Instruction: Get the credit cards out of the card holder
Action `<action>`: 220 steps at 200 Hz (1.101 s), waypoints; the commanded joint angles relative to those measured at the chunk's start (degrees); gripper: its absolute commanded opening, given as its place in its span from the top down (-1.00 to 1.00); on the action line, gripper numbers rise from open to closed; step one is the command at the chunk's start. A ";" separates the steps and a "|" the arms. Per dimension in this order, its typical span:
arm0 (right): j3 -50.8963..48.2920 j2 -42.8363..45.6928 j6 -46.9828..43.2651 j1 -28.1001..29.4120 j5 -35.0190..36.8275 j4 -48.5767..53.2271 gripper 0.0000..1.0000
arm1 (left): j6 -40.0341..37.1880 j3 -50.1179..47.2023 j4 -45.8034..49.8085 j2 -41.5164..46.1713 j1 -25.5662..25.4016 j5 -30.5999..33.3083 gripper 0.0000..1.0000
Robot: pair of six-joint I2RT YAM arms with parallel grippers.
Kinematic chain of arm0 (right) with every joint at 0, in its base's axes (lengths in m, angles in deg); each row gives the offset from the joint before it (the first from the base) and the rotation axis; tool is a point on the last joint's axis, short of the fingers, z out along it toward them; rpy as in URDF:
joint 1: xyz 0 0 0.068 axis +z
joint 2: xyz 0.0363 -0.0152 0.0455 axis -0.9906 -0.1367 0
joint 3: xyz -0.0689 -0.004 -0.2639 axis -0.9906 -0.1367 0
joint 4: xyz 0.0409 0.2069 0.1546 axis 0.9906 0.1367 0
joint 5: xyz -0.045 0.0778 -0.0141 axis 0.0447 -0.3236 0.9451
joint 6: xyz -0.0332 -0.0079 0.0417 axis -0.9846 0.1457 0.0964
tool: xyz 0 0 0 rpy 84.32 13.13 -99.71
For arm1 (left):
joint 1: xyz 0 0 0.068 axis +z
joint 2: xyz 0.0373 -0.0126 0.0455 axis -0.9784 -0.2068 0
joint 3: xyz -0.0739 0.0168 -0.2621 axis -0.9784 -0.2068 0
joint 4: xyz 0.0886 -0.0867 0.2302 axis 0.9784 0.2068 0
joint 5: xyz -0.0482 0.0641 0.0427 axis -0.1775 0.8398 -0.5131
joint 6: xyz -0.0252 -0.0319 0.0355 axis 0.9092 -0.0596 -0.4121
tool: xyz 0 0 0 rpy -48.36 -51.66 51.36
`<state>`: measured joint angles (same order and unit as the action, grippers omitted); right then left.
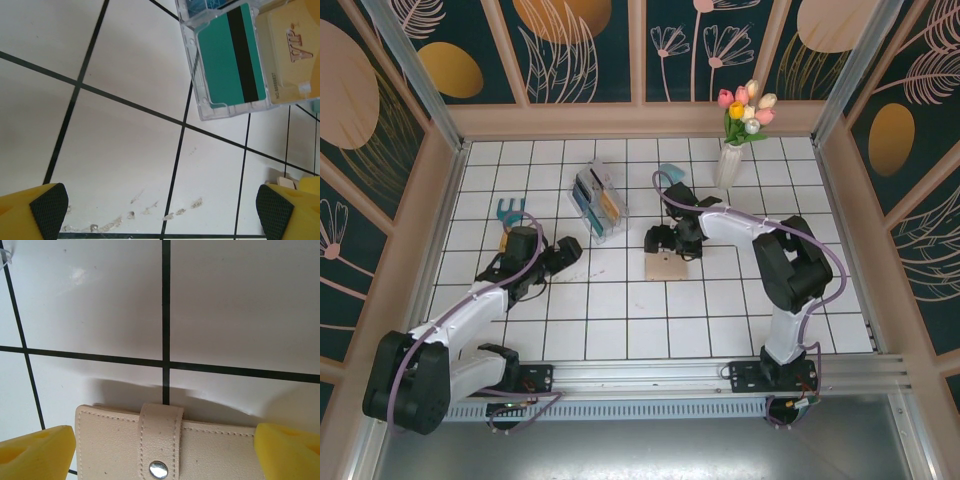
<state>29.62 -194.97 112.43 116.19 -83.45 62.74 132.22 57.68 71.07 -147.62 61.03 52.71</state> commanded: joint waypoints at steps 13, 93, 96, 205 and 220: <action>-1.26 0.39 2.28 0.26 -2.92 1.40 -0.83 | 2.62 -0.86 -1.90 0.38 -1.46 -7.33 -0.90; -22.75 19.75 27.23 3.71 -12.89 -12.04 -0.74 | 17.67 -1.67 -7.94 -3.41 -19.48 -4.42 -0.61; -23.00 19.88 27.29 3.89 -13.24 -12.30 -0.73 | 18.36 -1.67 -8.91 -3.88 -20.37 -4.21 -0.59; -10.88 10.44 3.79 -1.88 1.35 -5.70 -0.30 | 21.40 8.56 -19.39 -20.71 -25.55 -2.31 0.11; -9.36 8.42 2.24 -2.38 -0.52 -6.52 -0.18 | 21.80 8.65 -19.71 -21.56 -25.58 -1.96 0.19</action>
<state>17.63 -183.49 119.97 114.66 -83.16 56.82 152.42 65.07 53.93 -167.79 35.72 49.23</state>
